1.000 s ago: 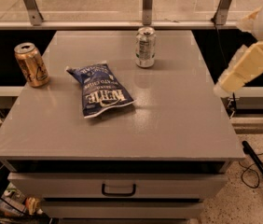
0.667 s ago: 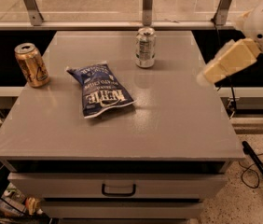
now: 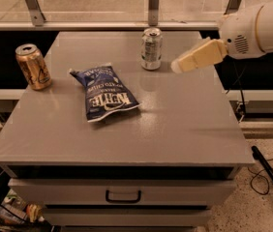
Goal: Knock 7up can over
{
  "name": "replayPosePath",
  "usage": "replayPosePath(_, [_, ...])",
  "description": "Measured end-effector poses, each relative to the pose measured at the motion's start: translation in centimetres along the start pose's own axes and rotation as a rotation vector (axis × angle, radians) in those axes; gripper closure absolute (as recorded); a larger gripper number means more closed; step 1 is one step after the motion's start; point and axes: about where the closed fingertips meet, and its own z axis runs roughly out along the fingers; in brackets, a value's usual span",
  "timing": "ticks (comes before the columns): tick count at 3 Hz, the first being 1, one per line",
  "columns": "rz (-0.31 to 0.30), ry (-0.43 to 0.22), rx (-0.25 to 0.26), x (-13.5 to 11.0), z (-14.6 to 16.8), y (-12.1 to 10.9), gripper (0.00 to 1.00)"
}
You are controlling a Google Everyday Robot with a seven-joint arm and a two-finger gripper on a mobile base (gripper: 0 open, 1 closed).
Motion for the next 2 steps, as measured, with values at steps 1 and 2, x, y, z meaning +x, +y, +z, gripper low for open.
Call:
replayPosePath(1, [0.025, -0.095, 0.030, -1.6, 3.7, -1.8, 0.00])
replayPosePath(2, [0.050, -0.144, 0.031, -2.8, 7.6, -3.0, 0.00])
